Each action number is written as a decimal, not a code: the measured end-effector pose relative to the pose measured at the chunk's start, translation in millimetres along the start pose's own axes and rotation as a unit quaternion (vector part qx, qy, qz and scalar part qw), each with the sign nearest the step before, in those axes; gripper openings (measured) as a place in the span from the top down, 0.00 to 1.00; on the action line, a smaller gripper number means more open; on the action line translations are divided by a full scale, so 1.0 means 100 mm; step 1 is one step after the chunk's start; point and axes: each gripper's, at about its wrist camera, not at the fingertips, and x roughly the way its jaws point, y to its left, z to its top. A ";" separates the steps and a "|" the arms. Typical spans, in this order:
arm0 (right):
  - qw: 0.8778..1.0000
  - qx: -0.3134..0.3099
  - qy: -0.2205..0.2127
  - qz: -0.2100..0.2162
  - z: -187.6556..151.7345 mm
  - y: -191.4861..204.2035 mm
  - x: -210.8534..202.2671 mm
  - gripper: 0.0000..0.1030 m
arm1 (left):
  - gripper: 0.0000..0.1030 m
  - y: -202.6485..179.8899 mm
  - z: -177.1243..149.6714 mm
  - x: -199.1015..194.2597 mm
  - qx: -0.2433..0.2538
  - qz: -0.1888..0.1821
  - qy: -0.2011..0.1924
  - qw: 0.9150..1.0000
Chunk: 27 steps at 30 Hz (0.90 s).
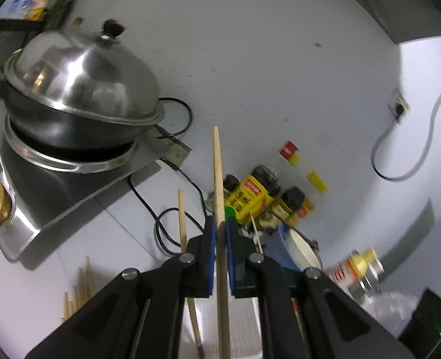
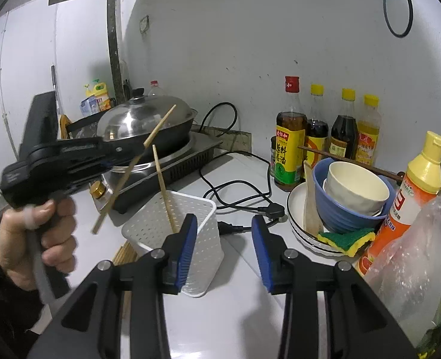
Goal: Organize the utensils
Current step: 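Lift the chopstick with the left gripper and drop it into the white holder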
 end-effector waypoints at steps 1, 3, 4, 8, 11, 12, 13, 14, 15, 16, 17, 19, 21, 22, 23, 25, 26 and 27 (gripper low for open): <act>1.000 0.000 0.000 0.002 0.00 -0.01 0.01 0.65 | 0.94 -0.01 -0.02 0.08 -0.006 0.014 -0.001 1.000; 1.000 -0.001 -0.002 0.005 0.00 -0.03 0.02 0.65 | 0.94 -0.01 -0.08 0.18 -0.021 0.022 0.000 1.000; 1.000 -0.002 -0.004 0.006 0.00 -0.03 0.03 0.65 | 0.94 -0.02 -0.12 0.22 -0.023 0.028 -0.003 0.999; 1.000 0.004 -0.005 0.008 -0.03 -0.08 0.07 0.65 | 0.94 -0.05 -0.23 0.37 -0.025 0.042 -0.010 0.999; 1.000 0.010 -0.005 0.008 -0.05 -0.12 0.08 0.65 | 0.94 -0.05 -0.30 0.44 -0.029 0.052 -0.013 0.998; 1.000 0.011 -0.006 0.008 -0.06 -0.12 0.08 0.65 | 0.94 -0.05 -0.32 0.45 -0.030 0.053 -0.014 0.998; 1.000 0.011 -0.006 0.006 -0.06 -0.13 0.08 0.65 | 0.94 -0.05 -0.35 0.48 -0.027 0.054 -0.013 0.998; 1.000 0.012 -0.006 0.004 -0.06 -0.14 0.08 0.65 | 0.94 -0.06 -0.37 0.50 -0.027 0.054 -0.010 0.998; 1.000 0.013 -0.006 0.003 -0.07 -0.15 0.07 0.65 | 0.94 -0.06 -0.39 0.51 -0.028 0.053 -0.007 0.998; 1.000 0.013 -0.006 0.003 -0.08 -0.15 0.07 0.65 | 0.94 -0.06 -0.41 0.51 -0.027 0.052 -0.007 0.998; 1.000 0.014 -0.006 0.002 -0.08 -0.15 0.06 0.65 | 0.94 -0.07 -0.43 0.52 -0.026 0.054 -0.006 0.998; 1.000 0.016 -0.007 0.002 -0.08 -0.15 0.05 0.65 | 0.94 -0.09 -0.46 0.53 -0.023 0.054 -0.004 0.998; 1.000 0.015 -0.007 0.003 -0.09 -0.14 0.03 0.65 | 0.94 -0.09 -0.47 0.51 -0.021 0.055 -0.005 0.998; 1.000 0.015 -0.007 0.003 -0.09 -0.14 0.03 0.65 | 0.94 -0.10 -0.47 0.50 -0.021 0.053 -0.003 0.998; 1.000 0.015 -0.008 0.003 -0.09 -0.14 0.03 0.65 | 0.94 -0.09 -0.48 0.49 -0.020 0.053 0.001 0.998; 1.000 0.015 -0.009 0.004 -0.09 -0.14 0.02 0.65 | 0.94 -0.08 -0.49 0.47 -0.018 0.054 0.008 0.998; 1.000 0.016 -0.009 0.003 -0.09 -0.14 0.02 0.65 | 0.94 -0.08 -0.49 0.45 -0.017 0.054 0.011 0.998; 1.000 0.016 -0.008 0.003 -0.09 -0.14 0.02 0.65 | 0.94 -0.08 -0.49 0.43 -0.016 0.054 0.015 0.998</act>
